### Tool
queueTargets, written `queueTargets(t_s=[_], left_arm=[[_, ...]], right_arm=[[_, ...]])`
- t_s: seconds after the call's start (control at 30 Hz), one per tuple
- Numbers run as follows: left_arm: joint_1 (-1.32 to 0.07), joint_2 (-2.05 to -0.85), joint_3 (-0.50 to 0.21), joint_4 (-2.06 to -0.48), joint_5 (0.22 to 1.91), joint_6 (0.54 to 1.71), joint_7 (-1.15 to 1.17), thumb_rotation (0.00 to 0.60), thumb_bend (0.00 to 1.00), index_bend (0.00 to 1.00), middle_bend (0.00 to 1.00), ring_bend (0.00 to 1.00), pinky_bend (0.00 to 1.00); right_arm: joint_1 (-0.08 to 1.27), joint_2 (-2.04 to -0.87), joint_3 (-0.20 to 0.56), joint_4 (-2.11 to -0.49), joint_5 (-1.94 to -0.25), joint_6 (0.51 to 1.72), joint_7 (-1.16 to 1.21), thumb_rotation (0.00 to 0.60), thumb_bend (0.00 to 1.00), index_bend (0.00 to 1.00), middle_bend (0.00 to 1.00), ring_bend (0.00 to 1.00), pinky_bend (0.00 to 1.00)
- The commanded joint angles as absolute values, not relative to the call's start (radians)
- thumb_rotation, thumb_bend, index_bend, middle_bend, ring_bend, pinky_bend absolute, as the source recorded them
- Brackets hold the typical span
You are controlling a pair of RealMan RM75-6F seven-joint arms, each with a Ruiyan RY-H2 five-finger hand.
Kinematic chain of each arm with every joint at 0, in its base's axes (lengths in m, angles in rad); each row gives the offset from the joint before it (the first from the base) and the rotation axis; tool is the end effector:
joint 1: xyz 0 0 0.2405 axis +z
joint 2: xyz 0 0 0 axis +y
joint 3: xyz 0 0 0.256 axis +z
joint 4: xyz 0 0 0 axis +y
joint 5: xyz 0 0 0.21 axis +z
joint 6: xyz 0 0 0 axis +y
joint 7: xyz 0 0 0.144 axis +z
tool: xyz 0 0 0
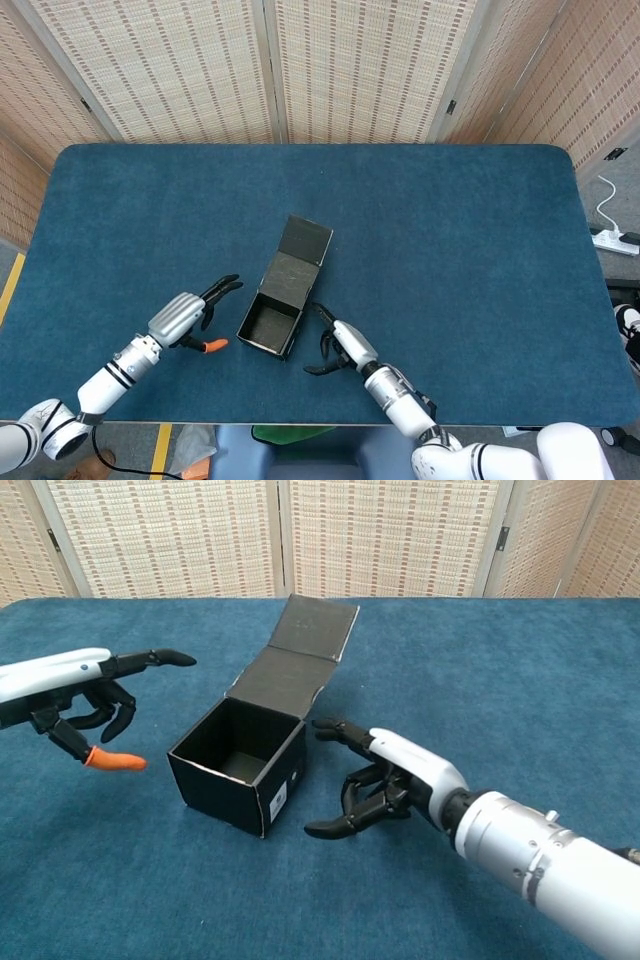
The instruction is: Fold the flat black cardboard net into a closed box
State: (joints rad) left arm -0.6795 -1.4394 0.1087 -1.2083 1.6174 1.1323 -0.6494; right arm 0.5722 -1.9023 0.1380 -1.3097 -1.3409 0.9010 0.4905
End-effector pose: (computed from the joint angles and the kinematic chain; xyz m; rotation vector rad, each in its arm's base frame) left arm -0.2306 0.3171 0.0199 -1.9570 -1.3111 -1.2082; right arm -0.1322 -0.2609 -0.1264 1.5586 -1.9835 1.3419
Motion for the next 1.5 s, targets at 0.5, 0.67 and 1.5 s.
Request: queueTargets(t_s=[0.5,0.67,1.5], left_arm=[[-0.787,-1.572,0.137,-0.998,1.671,0.95,-1.116,0.6,0.23,0.0,0.0,0.68,0.93],[-0.812,-1.607,0.15,-0.948,1.694,0.941,-1.205,0.6,0.23,0.0,0.0,0.68,0.93],[-0.824,-1.698,0.177,-0.825,1.678,0.96,-1.496,0.6,0.23,0.49,0.49,0.68,0.92]], right_arm=[[0.512,-1.492,0.226,-1.778,-1.379,1.075,0.422,0.6,0.09,0.0,0.12,0.61,1.0],[0.513,-1.489,0.22,-1.774,-1.362,1.07,0.423,0.6,0.09,0.0,0.13,0.61,1.0],[0.472,-1.5,0.164,-1.677,-1.295,1.029,0.552,0.6,0.09,0.01,0.24,0.63,1.0]])
